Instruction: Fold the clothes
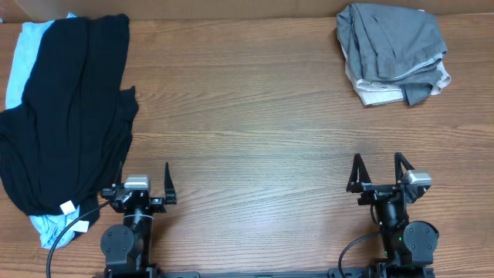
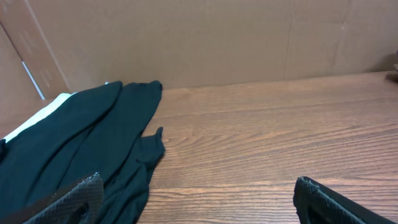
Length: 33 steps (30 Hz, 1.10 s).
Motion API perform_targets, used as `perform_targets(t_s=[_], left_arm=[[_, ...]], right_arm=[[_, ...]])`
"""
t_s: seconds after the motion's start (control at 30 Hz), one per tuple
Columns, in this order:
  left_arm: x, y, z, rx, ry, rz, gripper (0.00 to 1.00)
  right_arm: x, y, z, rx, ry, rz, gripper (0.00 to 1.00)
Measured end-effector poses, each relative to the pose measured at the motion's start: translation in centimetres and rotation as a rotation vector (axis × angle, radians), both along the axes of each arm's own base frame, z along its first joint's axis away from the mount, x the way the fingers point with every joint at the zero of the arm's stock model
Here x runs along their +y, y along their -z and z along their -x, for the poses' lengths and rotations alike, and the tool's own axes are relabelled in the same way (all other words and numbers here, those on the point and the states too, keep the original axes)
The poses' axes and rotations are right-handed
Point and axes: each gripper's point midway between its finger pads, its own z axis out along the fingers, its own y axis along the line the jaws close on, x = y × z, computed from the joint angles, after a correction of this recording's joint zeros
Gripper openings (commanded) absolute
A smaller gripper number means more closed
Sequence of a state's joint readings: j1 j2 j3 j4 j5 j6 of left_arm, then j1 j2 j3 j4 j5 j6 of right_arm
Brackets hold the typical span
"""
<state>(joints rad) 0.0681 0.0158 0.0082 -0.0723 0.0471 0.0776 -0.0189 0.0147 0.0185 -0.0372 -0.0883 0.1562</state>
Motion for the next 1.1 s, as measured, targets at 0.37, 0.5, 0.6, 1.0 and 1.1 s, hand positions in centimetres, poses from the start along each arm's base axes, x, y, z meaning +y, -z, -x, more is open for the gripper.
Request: perform_targets(t_s=[0.37,0.5,0.6,1.0,1.1], left_arm=[[-0.2,-0.6,0.0,-0.024,0.009,-0.001,1.0],[-0.7,-0.6,0.0,-0.023,0.039,0.0,1.0],[-0.9,-0.6,0.0,-0.022,0.051,0.001,1.0],[-1.2,-3.7,0.7,-0.03,0.065,0.001,1.0],[-1.2,-4.9,0.6,-0.027,0.065,0.002,1.0]], right_arm=[[0.0,0.0,0.0,-0.001,0.0,0.0,1.0],[0.0,-0.5,0.0,-0.022,0.0,0.0,1.0],[0.0,-0.9,0.0,-0.036,0.0,0.001,1.0],[0.2,-2.8,0.4,-0.073,-0.009,0.002,1.0],[0.3,-4.1,0.7,-0.095,-0.019,0.004,1.0]])
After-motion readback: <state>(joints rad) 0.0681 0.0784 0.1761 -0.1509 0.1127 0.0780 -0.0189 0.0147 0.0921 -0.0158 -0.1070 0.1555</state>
